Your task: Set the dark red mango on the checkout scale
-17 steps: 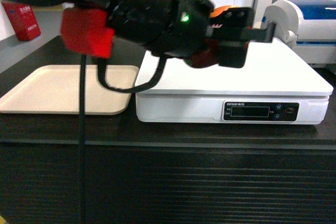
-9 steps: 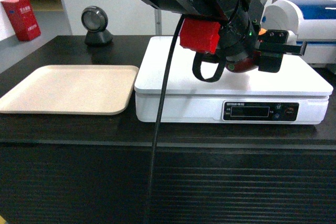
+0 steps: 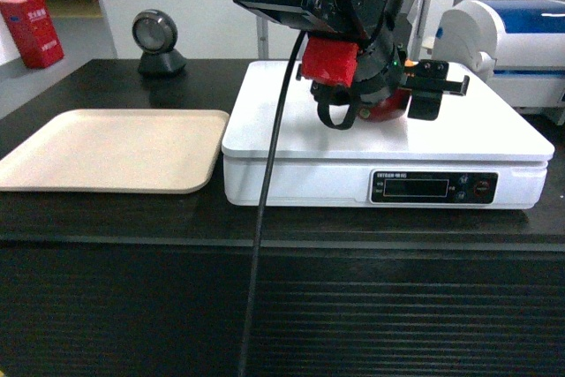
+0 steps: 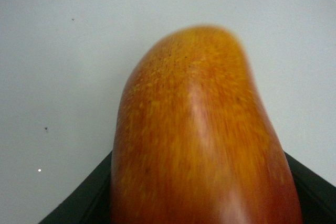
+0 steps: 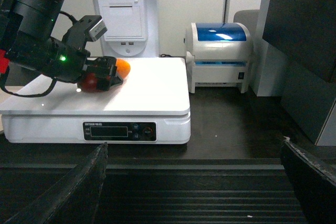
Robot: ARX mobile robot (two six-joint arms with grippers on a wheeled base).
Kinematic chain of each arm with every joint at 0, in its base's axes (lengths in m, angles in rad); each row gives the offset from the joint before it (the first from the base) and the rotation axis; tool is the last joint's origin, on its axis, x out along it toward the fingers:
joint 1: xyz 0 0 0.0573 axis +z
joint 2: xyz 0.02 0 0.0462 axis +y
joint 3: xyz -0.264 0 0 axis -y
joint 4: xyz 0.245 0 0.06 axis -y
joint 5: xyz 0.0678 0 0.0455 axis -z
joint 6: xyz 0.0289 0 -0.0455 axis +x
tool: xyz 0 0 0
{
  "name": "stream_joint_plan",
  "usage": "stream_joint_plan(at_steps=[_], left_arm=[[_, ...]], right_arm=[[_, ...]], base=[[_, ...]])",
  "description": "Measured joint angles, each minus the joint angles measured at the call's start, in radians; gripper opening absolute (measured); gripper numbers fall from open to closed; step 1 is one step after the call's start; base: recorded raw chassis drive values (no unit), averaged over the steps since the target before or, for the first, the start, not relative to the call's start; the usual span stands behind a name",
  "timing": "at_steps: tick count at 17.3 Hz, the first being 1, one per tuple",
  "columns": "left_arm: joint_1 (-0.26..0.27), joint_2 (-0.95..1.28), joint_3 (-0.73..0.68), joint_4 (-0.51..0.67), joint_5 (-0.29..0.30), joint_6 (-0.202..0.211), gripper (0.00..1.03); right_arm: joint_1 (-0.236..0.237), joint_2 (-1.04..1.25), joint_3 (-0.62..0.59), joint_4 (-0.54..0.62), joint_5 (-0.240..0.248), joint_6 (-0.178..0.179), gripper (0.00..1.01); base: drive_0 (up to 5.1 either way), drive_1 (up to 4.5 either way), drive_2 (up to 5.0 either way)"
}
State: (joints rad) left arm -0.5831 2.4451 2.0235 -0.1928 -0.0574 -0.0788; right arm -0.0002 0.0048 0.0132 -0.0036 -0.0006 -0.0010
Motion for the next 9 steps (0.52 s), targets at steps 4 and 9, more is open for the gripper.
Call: stream_joint_plan(at_steps=[4,9], left_arm=[[-0.002,-0.028,-0.002,0.055,0.021,0.008,0.98],[0.016,-0.198,-0.116,0.264,0.094,0.012,0.98]], right_arm=[[0.000,0.000,0.000,0.000,0.000,0.000,0.98],[0.000,0.000,0.000,0.000,0.000,0.000,0.98]], base=[[0.0,0.00,0.0],[0.0,0.00,0.0]])
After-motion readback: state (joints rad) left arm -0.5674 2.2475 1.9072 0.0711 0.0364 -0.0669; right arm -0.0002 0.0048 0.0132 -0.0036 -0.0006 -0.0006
